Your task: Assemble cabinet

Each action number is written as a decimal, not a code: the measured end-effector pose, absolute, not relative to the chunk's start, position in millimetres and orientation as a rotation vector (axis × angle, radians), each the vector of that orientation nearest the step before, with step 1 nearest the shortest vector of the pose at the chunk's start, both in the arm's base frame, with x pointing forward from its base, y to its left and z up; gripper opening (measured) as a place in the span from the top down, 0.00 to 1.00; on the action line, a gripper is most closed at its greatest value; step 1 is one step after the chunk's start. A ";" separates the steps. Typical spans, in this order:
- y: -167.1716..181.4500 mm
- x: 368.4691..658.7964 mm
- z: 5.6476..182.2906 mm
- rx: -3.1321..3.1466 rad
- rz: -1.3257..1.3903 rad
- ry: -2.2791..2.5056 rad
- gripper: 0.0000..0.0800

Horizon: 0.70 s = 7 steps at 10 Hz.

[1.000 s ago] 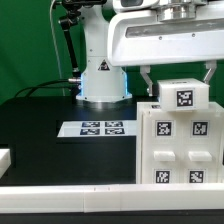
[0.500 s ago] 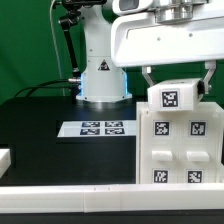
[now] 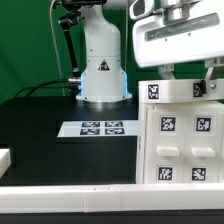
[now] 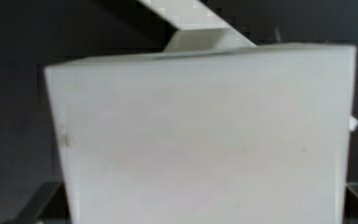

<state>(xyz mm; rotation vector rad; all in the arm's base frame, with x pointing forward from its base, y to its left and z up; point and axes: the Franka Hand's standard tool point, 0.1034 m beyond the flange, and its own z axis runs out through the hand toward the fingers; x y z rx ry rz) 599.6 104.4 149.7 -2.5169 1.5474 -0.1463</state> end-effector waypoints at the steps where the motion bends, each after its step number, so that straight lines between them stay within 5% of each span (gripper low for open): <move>1: 104.9 599.7 149.7 -2.452 -0.128 1.626 0.29; 7: 96.9 600.3 146.2 -1.976 0.006 2.099 0.29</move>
Offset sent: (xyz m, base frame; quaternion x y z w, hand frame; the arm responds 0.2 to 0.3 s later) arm -0.0008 0.0029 -0.0039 -0.0008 -0.0310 0.1984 0.9796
